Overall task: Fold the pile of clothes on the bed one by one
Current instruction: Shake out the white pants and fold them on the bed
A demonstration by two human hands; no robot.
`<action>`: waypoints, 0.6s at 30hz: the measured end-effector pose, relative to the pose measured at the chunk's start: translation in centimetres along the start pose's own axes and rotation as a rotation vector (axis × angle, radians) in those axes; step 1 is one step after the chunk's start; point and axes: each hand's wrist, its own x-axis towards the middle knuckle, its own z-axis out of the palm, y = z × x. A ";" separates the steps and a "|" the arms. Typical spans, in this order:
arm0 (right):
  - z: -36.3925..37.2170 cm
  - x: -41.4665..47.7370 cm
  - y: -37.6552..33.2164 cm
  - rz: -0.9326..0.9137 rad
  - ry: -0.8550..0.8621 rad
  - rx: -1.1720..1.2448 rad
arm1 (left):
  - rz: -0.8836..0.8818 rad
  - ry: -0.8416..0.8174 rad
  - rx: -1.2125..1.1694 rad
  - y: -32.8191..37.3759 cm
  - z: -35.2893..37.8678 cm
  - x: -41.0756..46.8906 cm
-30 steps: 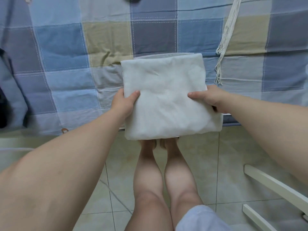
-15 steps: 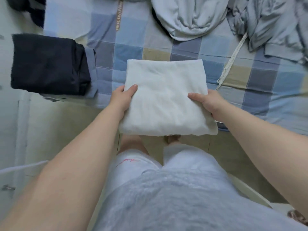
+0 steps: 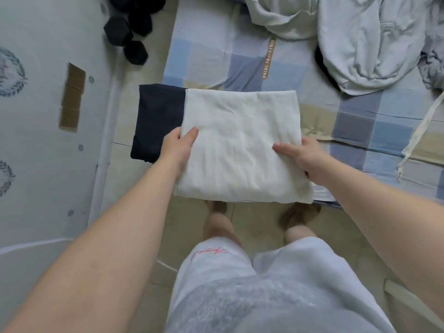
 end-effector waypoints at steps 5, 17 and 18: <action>9.9 4.7 -2.2 0.009 -0.062 0.056 | 0.043 0.096 0.018 -0.7 -8.0 7.0; 20.4 16.0 -0.8 0.021 -0.008 -0.101 | 0.103 0.193 0.188 -4.7 -12.8 18.9; 20.5 16.0 -0.7 -0.009 0.035 -0.183 | 0.134 0.259 0.282 -5.0 -12.6 18.9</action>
